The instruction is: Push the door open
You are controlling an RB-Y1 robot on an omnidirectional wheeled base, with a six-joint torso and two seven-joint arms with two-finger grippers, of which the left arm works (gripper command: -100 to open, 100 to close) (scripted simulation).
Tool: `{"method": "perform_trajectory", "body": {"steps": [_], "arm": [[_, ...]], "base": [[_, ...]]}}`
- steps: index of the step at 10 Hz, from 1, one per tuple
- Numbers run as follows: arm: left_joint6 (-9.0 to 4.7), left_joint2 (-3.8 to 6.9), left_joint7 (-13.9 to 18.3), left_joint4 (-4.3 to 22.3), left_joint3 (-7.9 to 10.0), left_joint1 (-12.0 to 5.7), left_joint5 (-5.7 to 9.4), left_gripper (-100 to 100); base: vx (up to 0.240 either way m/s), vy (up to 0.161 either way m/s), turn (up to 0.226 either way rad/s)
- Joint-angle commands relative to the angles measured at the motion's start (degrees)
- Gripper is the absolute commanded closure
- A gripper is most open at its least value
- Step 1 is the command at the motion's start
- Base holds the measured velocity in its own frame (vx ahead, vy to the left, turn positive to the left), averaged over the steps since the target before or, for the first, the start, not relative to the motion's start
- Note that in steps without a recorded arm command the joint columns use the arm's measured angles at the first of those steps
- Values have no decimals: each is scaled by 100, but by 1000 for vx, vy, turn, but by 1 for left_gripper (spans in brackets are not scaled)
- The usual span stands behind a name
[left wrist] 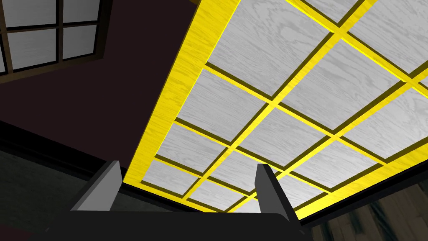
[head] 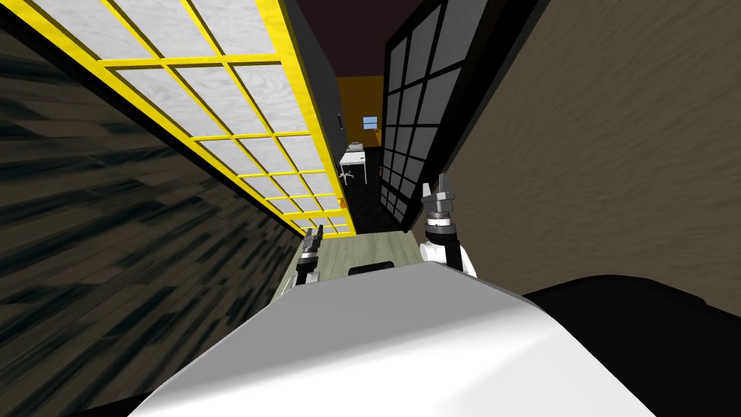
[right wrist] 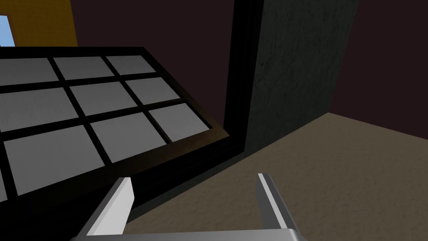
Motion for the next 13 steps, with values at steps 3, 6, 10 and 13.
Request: {"method": "perform_trajectory", "body": {"steps": [3, 6, 10, 13], "arm": [[-120, 55, -345, 431, 14, -82, -35, -100], [-204, 95, -608, 761, 23, -145, -64, -100], [-338, 157, -1026, 1285, 38, -246, -110, -100], [-414, 191, -1264, 1583, 47, -304, -136, -100]], "base": [[102, -18, -8], [101, -42, -6], [114, -24, -9], [109, -33, -6]]}}
